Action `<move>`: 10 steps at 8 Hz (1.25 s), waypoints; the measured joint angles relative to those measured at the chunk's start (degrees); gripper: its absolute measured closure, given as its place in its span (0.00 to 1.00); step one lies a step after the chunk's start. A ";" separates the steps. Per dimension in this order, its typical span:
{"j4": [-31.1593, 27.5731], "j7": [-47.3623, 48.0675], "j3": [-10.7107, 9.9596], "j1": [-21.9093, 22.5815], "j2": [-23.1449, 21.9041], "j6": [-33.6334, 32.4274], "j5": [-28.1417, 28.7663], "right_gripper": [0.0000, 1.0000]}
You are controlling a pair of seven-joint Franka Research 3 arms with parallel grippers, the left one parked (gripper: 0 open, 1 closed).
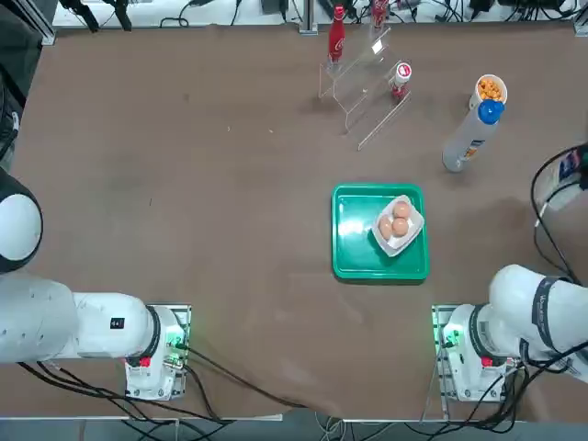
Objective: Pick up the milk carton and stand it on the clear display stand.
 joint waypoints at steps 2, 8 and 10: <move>10.54 4.82 0.36 3.91 0.85 -10.76 1.68 0.56; 41.28 25.12 0.75 15.15 12.41 -32.20 6.39 0.56; 47.89 32.11 0.80 18.15 15.77 -35.71 7.67 0.56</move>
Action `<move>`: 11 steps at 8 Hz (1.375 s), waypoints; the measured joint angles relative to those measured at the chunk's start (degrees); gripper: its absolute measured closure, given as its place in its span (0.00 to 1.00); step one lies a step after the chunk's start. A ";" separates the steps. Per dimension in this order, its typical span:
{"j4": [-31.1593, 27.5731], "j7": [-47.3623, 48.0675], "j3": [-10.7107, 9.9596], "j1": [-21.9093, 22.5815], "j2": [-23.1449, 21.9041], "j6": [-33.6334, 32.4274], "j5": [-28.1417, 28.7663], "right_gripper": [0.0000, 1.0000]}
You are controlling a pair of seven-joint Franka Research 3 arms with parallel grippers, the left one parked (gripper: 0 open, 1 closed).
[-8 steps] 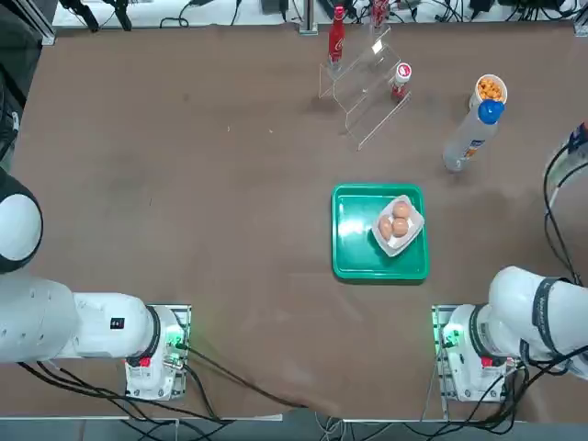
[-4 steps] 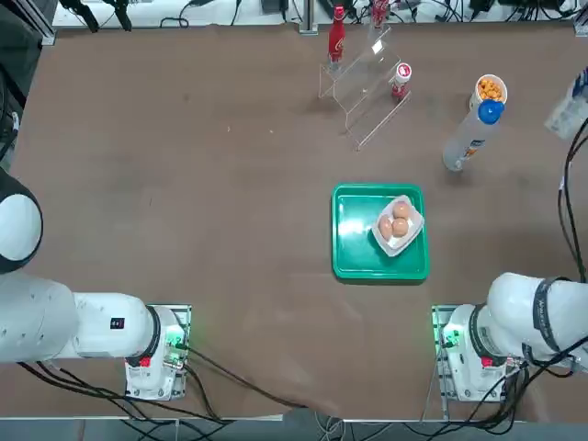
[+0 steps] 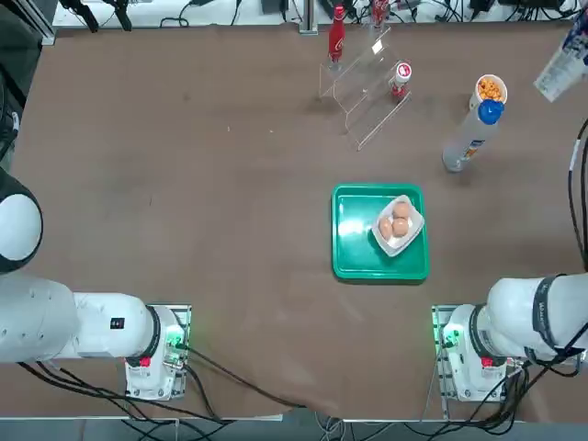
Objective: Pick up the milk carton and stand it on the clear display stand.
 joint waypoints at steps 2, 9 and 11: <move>1.73 7.36 -0.02 1.47 0.89 -0.43 3.26 0.56; 9.82 22.04 0.17 14.70 7.21 -0.72 4.11 0.56; 13.99 23.92 0.18 17.74 11.11 -0.27 4.57 0.56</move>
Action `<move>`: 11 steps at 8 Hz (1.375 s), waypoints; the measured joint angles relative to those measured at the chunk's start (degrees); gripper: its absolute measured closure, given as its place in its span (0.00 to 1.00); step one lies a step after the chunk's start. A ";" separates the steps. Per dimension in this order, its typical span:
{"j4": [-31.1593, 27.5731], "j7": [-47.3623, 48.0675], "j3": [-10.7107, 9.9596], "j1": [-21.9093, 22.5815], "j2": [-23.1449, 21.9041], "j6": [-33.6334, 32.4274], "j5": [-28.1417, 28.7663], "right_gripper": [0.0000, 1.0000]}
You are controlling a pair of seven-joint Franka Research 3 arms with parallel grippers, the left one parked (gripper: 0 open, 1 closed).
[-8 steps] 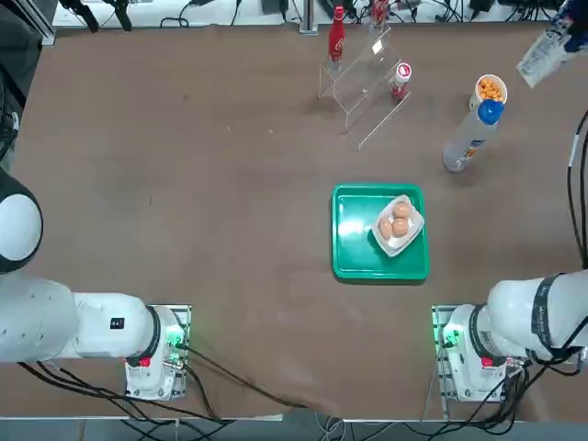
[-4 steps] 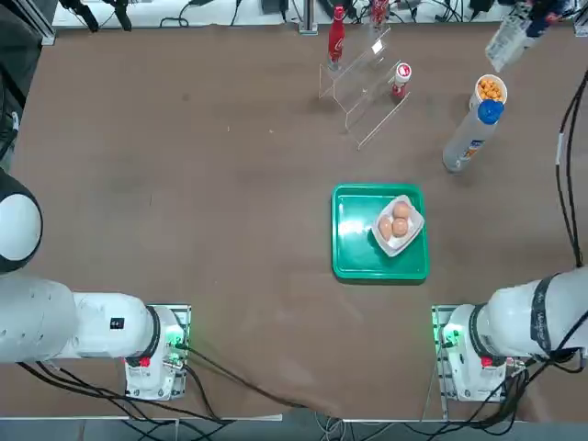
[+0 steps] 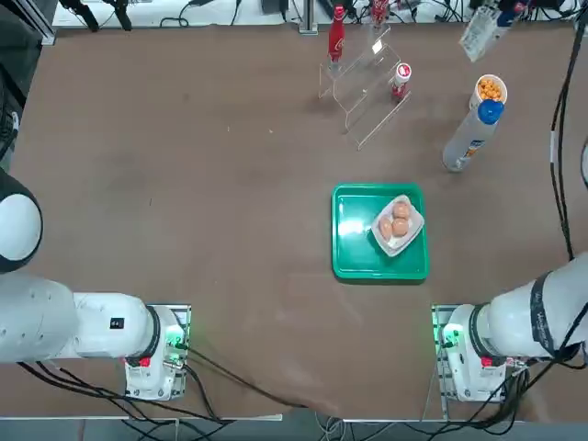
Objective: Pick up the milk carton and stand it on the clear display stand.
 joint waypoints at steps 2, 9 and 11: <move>1.97 2.90 0.01 3.03 3.42 2.08 1.52 0.56; 3.38 18.78 0.04 13.58 9.64 9.30 1.88 0.56; 3.42 18.96 0.04 14.67 11.73 11.88 1.94 0.56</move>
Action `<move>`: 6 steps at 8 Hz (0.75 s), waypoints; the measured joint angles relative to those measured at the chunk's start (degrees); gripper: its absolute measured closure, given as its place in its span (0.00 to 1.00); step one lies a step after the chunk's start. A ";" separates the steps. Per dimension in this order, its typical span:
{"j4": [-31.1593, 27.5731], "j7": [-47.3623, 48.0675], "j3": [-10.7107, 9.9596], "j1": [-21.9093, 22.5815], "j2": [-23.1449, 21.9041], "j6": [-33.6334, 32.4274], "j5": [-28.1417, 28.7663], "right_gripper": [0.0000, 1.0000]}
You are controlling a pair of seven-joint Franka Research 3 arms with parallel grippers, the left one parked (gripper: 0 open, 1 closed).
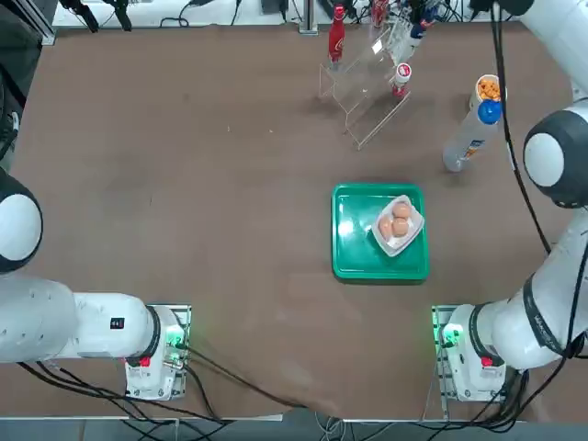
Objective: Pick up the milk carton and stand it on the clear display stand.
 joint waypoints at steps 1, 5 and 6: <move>0.03 0.27 0.00 0.67 1.07 1.03 0.02 0.56; 0.12 0.73 0.31 1.59 3.53 1.83 1.87 0.56; 0.13 0.73 0.52 1.87 3.96 1.90 1.87 0.56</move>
